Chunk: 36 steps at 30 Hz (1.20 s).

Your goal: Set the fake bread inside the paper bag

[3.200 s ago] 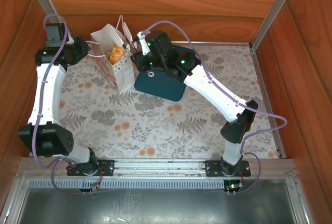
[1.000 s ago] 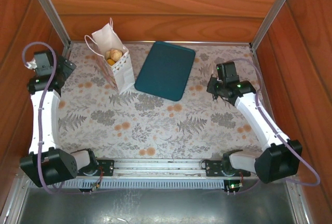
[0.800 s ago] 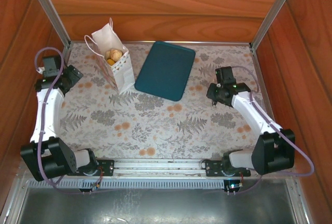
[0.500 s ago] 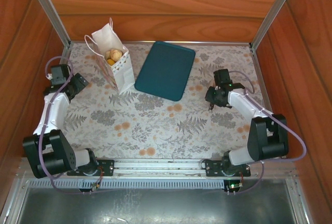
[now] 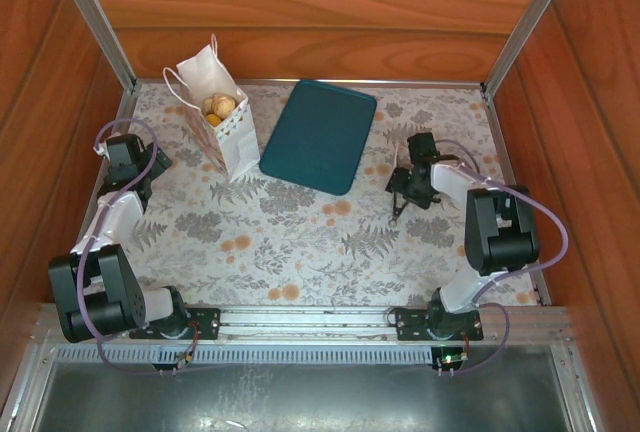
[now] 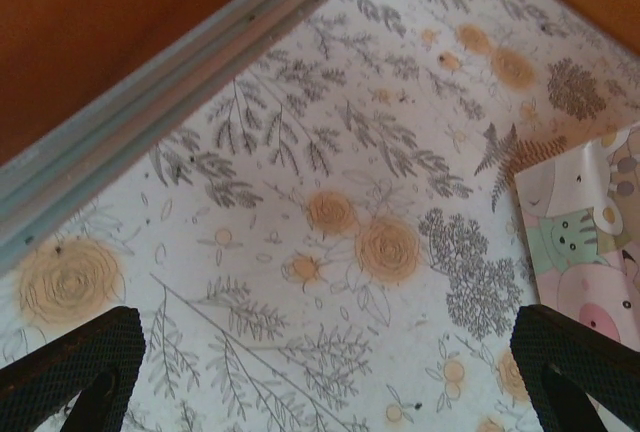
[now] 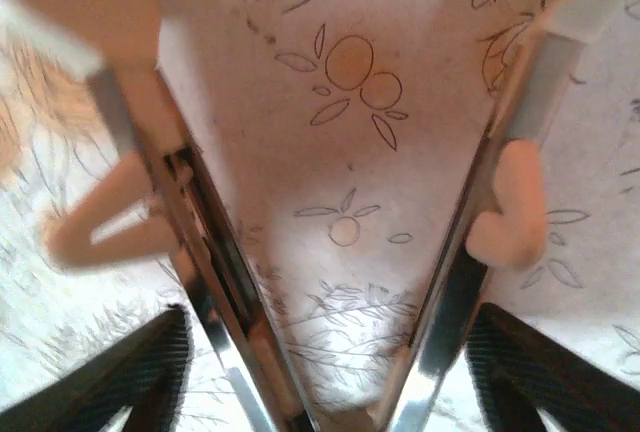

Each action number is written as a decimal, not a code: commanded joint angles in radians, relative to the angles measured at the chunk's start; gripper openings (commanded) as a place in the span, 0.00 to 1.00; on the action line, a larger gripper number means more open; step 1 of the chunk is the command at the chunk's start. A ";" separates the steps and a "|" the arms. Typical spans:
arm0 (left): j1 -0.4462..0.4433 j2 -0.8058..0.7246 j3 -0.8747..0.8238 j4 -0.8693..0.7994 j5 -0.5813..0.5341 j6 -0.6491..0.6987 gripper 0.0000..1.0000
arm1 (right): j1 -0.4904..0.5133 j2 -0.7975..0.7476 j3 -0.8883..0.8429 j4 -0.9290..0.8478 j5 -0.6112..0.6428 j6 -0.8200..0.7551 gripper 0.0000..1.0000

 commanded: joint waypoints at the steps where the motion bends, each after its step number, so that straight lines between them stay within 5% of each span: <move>1: -0.006 -0.020 -0.034 0.097 -0.050 0.071 1.00 | -0.009 -0.004 0.045 -0.010 -0.050 -0.011 1.00; 8: -0.110 -0.012 -0.152 0.353 -0.087 0.234 1.00 | -0.010 -0.181 0.050 -0.017 -0.028 -0.018 1.00; 11: -0.195 0.034 -0.249 0.560 -0.124 0.353 1.00 | -0.013 -0.286 0.051 0.002 0.066 -0.049 1.00; 15: -0.211 0.118 -0.319 0.735 -0.167 0.333 1.00 | -0.020 -0.360 0.022 0.055 0.270 -0.136 1.00; 22: -0.216 0.229 -0.373 0.931 -0.127 0.355 1.00 | -0.039 -0.390 -0.323 0.659 0.445 -0.435 1.00; 24: -0.217 0.284 -0.417 1.073 -0.123 0.369 1.00 | -0.055 -0.340 -0.375 0.778 0.443 -0.467 1.00; 36: -0.212 0.305 -0.359 1.002 -0.097 0.376 1.00 | -0.097 -0.143 -0.560 1.310 0.199 -0.541 1.00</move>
